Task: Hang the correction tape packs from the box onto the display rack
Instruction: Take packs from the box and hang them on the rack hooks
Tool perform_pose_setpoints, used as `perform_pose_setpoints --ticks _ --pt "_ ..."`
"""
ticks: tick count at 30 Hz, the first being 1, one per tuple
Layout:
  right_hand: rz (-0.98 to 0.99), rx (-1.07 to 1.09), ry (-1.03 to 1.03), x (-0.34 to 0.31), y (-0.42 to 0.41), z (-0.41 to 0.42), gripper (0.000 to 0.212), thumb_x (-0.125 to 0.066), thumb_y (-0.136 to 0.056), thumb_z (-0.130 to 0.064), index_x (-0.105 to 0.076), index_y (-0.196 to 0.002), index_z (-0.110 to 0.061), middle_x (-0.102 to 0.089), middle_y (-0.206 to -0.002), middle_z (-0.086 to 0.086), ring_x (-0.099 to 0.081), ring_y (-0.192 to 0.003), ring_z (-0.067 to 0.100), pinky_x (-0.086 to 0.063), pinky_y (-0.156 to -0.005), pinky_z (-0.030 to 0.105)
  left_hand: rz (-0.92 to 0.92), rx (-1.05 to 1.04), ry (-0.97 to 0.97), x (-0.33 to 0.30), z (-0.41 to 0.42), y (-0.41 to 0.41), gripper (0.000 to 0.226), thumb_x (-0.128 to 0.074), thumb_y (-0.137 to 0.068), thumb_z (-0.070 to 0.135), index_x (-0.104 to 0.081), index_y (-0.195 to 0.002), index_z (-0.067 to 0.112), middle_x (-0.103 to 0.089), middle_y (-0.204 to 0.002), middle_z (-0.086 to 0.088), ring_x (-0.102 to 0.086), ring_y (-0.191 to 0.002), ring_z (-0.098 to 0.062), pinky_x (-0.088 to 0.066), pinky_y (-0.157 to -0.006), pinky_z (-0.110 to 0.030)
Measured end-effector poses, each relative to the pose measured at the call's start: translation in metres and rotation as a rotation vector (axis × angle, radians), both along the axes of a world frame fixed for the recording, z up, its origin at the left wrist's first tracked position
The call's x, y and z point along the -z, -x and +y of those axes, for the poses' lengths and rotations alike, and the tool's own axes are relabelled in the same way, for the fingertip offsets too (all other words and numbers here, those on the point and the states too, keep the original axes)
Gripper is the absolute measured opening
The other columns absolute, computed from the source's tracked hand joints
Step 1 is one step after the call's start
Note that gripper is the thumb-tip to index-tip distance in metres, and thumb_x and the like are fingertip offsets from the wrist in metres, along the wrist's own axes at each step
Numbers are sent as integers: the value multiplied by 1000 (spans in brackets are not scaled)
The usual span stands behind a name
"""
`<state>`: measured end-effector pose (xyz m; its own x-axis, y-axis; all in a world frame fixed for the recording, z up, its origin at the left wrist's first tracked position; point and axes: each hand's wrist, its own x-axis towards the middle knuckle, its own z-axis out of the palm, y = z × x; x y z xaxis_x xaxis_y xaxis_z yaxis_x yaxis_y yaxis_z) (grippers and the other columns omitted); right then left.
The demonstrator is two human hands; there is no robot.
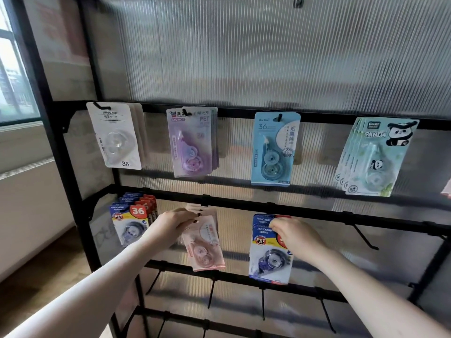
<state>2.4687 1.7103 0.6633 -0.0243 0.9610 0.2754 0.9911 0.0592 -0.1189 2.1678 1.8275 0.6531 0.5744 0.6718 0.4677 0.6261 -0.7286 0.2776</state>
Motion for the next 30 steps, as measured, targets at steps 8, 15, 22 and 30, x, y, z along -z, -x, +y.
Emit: perform_pose_setpoints --ticks 8,15,22,30 --pt "-93 48 -64 4 3 6 19 -44 -97 -21 -61 -104 -18 -64 -100 -4 -58 -89 16 -39 -63 29 7 -58 -49 5 15 2 22 -57 -92 19 -69 -110 20 -67 -103 1 -66 -86 -22 -48 -66 -28" --pt "-151 43 -134 0 9 3 20 -64 -85 -14 -66 -104 -16 -66 -95 1 -64 -88 23 -35 -58 26 3 -60 -202 9 21 -11 36 -41 -87 39 -70 -102 23 -64 -83 3 -63 -69 -19 -44 -46 -25" --pt "-233 41 -218 7 4 8 42 -90 -52 -17 -71 -90 -10 -62 -82 3 -62 -70 21 -52 -54 31 103 -15 -258 23 32 -16 55 -75 -71 4 -60 -123 14 -62 -120 -6 -61 -107 -27 -54 -79 -40" --pt "-181 46 -131 11 5 7 42 -52 -93 -18 -47 -135 -12 -51 -132 5 -48 -121 24 -38 -101 35 41 -3 -158 27 32 -19 49 -63 -82 4 -55 -129 14 -56 -132 -5 -53 -121 -25 -46 -96 -41"
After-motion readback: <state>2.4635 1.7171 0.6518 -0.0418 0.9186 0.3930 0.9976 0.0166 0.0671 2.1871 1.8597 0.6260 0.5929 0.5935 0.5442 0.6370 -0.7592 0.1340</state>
